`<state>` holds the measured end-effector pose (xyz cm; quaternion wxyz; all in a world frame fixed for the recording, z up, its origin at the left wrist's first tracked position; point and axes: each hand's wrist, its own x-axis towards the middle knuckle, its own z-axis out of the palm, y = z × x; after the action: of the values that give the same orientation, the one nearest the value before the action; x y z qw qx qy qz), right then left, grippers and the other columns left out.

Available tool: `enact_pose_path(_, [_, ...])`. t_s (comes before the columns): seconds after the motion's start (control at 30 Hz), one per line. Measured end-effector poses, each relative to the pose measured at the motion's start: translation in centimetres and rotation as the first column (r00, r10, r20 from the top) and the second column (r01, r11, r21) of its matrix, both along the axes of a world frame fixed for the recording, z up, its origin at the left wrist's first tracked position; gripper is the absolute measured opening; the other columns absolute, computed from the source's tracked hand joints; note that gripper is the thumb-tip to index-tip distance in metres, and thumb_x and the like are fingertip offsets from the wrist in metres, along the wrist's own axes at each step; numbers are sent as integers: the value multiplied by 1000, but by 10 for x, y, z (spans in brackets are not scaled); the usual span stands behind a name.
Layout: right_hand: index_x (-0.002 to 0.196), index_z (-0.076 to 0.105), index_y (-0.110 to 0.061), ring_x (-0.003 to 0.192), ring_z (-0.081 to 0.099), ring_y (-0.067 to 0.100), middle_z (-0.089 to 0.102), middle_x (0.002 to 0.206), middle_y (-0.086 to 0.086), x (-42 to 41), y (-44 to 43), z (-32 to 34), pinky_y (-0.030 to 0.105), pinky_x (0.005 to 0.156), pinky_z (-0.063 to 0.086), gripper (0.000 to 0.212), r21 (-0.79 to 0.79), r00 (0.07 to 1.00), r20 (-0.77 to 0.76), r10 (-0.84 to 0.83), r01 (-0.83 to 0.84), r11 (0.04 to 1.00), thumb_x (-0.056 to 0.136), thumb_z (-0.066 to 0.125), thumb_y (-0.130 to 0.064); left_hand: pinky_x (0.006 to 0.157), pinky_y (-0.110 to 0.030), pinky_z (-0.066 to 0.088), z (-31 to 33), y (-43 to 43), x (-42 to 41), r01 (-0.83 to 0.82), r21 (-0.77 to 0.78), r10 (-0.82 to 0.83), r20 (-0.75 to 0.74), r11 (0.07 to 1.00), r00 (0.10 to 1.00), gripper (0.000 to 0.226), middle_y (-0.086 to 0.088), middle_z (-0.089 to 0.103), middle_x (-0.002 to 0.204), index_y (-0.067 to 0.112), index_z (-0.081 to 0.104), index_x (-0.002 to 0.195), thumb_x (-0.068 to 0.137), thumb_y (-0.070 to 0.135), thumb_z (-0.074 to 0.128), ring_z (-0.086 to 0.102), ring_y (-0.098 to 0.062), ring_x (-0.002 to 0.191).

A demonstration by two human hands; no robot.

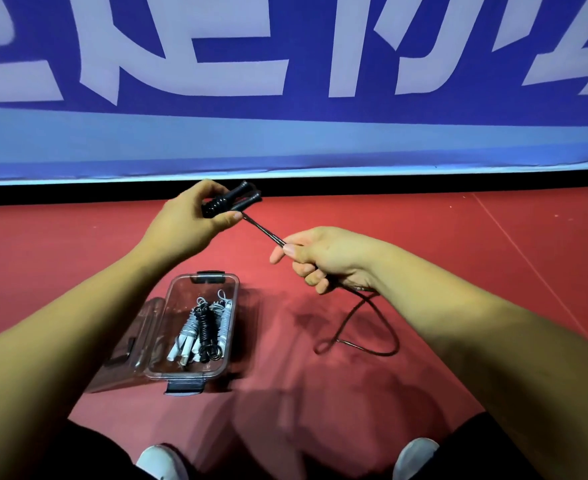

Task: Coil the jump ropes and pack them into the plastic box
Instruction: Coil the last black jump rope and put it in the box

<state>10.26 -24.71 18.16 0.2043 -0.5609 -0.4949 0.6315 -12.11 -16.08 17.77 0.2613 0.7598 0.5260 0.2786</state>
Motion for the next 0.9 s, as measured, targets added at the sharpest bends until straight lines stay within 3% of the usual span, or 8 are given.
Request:
enact_pose_path(0.1, [102,66,-5,46,31,14,38,59,2,-12,-8,11,21,44,28,28,213,975,222,11,-60,975,102,44,-23,79,-41,51,-2,3,-8,-19,98,45,-265,995,963,39,-3,70,106,28,51,107,81,40,78,63,-30,93])
enact_pose_path(0.23, [77,66,0,53,31,15,39,60,5,-24,-11,25,28,49,26,36,515,881,473,11,-287,808,89,66,-34,66,-36,44,-4,-7,3,58,164,35,-512,985,858,40,-7,69,102,28,47,109,83,40,74,64,-36,90])
enact_pose_path(0.3, [64,63,-11,50,31,13,44,56,5,-20,-10,31,24,45,23,31,595,863,502,-60,-294,748,89,67,-28,65,-35,45,-3,-12,9,123,125,-28,-578,985,816,36,-3,70,97,33,51,109,80,39,72,64,-34,89])
enact_pose_path(0.5, [80,72,-12,65,55,18,66,69,4,2,2,31,29,61,43,27,734,836,479,-268,-215,644,91,61,-34,63,-29,48,1,-40,32,404,-54,-347,-623,913,702,18,16,53,63,39,59,89,72,42,64,62,-19,74])
enact_pose_path(0.6, [80,73,-15,73,63,19,70,75,0,11,9,24,32,68,49,24,743,846,453,-281,-183,644,91,62,-34,56,-23,38,6,-56,45,473,-93,-441,-553,876,707,29,14,49,53,35,49,69,76,49,74,55,-9,59])
enact_pose_path(0.7, [76,71,-13,72,62,18,69,73,3,14,14,22,28,68,44,27,741,882,381,-277,-112,663,93,61,-31,48,-22,28,16,-68,50,463,-131,-480,-318,877,818,48,8,43,51,21,53,68,73,65,72,39,-8,49])
enact_pose_path(0.8, [68,65,-16,49,41,20,50,50,-1,22,16,25,32,52,33,35,692,920,294,-259,-18,722,96,57,-35,48,-24,30,22,-70,47,436,-137,-449,-77,889,890,41,10,45,54,18,55,71,79,54,75,41,-8,48])
enact_pose_path(0.9, [75,60,-10,41,29,12,36,45,-6,27,17,17,23,44,25,32,494,977,131,-170,84,866,97,57,-34,49,-24,37,23,-72,45,444,-203,-447,34,873,894,37,9,54,56,16,59,82,77,50,74,48,-13,48])
